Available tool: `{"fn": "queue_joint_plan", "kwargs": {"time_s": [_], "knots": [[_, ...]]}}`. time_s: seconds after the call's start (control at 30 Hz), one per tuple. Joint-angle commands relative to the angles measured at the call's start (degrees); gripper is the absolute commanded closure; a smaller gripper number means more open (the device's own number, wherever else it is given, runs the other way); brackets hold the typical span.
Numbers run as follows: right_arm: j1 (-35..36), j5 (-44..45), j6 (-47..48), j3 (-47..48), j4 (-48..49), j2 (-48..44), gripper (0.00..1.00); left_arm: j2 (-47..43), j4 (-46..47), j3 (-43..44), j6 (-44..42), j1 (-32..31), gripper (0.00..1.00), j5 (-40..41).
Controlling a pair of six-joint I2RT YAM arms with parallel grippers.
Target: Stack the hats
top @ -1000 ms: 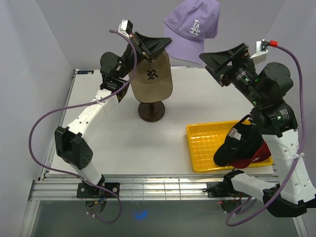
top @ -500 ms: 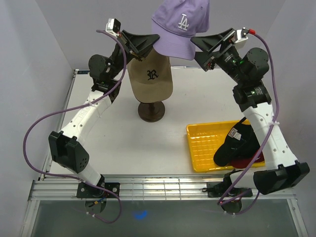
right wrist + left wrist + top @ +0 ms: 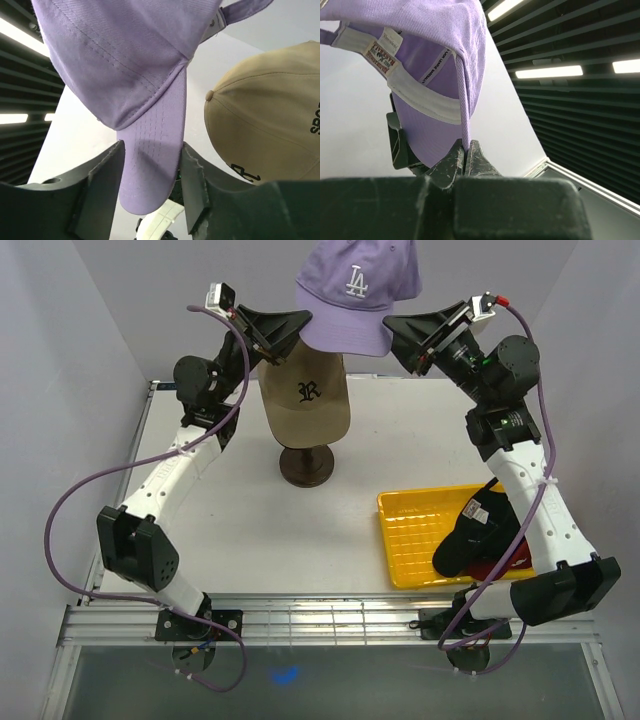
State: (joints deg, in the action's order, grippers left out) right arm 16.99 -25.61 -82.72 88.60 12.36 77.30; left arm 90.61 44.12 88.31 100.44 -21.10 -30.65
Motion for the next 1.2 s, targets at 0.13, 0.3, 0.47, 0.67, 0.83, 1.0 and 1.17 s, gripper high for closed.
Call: {"fn": "queue_joint_plan", "kwargs": {"time_s": [0.13, 0.3, 0.47, 0.67, 0.83, 1.0, 1.17], "knots": [[1.6, -1.9, -1.5, 0.8, 4.8, 0.0, 0.59, -4.6, 3.7, -2.6, 1.3, 2.4, 1.0, -0.2], [2.3, -2.6, -1.1, 5.8, 1.6, 4.2, 0.72, -6.6, 3.3, -5.3, 1.7, 4.0, 1.0, -0.8], [3.7, -4.0, -0.7, 16.4, -2.7, 10.4, 0.81, -9.0, 2.9, -9.8, 2.5, 6.3, 1.0, -0.9], [5.0, -5.2, -0.6, 22.5, -6.4, 16.6, 0.86, -11.2, 2.6, -14.3, 3.4, 7.7, 1.0, -0.8], [5.2, -5.9, -0.1, 20.3, -7.3, 17.3, 0.88, -13.0, 1.4, -17.2, 2.9, 8.1, 1.0, -0.6], [5.3, -6.8, 1.1, 16.9, -7.3, 16.2, 0.89, -15.7, 0.2, -21.2, 1.2, 8.3, 1.0, -0.7], [5.4, -8.2, 3.3, 16.8, -10.2, 16.5, 0.9, -17.6, 0.4, -24.1, 0.5, 8.5, 1.0, -1.1]]}}
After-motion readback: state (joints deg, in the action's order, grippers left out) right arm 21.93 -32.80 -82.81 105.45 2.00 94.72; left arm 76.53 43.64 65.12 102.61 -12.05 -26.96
